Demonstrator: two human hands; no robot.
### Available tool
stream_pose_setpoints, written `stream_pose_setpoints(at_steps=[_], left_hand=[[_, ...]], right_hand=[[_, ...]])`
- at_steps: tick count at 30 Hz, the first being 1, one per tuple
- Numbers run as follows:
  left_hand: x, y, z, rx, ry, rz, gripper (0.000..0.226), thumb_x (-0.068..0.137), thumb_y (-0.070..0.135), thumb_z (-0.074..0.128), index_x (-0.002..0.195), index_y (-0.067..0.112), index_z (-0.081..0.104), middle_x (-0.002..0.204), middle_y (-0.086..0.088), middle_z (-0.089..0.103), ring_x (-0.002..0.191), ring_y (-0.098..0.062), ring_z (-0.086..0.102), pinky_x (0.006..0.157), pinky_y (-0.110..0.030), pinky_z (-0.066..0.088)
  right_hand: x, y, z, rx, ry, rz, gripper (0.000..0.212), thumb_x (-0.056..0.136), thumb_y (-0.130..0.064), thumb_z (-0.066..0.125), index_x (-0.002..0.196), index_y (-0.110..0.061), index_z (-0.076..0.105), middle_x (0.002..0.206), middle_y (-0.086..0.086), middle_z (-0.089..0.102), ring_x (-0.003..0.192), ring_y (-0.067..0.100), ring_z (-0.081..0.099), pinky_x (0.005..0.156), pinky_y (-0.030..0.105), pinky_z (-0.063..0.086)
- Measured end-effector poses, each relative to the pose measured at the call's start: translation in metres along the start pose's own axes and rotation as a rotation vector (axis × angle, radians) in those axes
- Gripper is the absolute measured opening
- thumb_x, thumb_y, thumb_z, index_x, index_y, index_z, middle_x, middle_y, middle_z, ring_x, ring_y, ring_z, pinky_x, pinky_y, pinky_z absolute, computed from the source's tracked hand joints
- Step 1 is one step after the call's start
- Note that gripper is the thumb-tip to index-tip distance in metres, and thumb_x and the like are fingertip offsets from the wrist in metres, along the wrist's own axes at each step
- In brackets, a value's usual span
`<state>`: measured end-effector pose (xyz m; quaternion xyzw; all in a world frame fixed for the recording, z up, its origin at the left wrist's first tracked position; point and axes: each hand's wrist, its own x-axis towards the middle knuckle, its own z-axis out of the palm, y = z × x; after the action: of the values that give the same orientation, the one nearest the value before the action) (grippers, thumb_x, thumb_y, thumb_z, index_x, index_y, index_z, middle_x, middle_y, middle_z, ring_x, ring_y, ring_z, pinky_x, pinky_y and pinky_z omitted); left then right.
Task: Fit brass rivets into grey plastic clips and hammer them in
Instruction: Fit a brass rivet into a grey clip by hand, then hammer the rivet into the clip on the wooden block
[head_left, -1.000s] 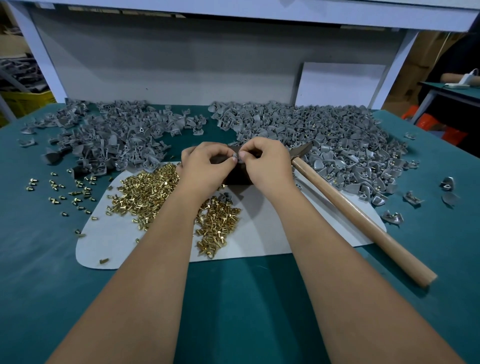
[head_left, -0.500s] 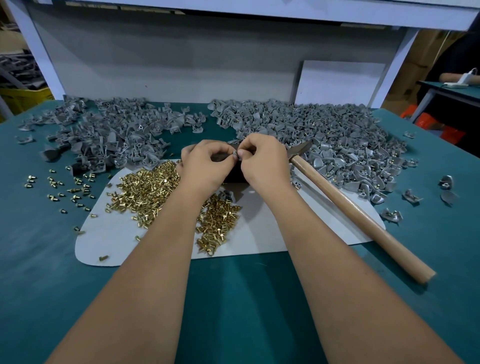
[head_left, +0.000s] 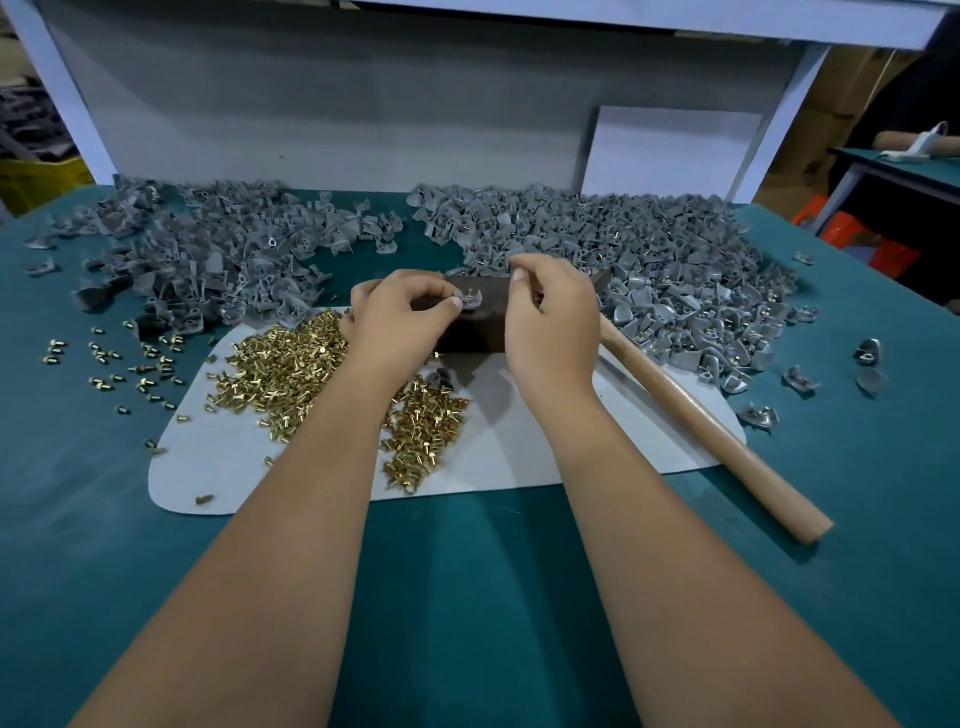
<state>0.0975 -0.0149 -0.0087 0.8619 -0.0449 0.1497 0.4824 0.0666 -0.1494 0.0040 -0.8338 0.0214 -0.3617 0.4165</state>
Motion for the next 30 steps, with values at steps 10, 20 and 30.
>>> stream_pose_setpoints(at_steps=[10,20,30], left_hand=[[-0.005,0.009,0.006,0.182,0.007,-0.023,0.004,0.09,0.042,0.059,0.091,0.042,0.063,0.107,0.026,0.053,0.121,-0.019,0.03,0.087,-0.036,0.015],[-0.01,0.013,0.005,0.195,0.041,-0.091,0.005,0.089,0.046,0.06,0.085,0.046,0.061,0.094,0.025,0.055,0.123,-0.023,0.034,0.098,-0.043,0.02],[-0.012,0.011,0.013,0.235,0.182,-0.014,0.006,0.088,0.042,0.065,0.088,0.039,0.07,0.109,0.023,0.065,0.123,-0.018,0.033,0.096,-0.04,0.015]], right_hand=[[-0.01,0.038,-0.069,-0.883,-0.065,0.159,0.031,0.091,-0.028,0.052,0.113,-0.006,0.058,0.116,0.016,0.056,0.108,0.034,0.048,0.088,0.041,0.038],[-0.005,0.027,-0.07,-0.872,-0.241,0.223,0.015,0.093,-0.023,0.056,0.102,-0.011,0.053,0.093,0.009,0.066,0.084,0.029,0.06,0.054,0.026,0.028],[-0.012,-0.015,-0.071,-0.804,-0.141,-0.124,0.059,0.095,-0.024,0.05,0.143,-0.047,0.024,0.091,-0.001,0.057,0.064,0.022,0.044,0.049,0.028,0.028]])
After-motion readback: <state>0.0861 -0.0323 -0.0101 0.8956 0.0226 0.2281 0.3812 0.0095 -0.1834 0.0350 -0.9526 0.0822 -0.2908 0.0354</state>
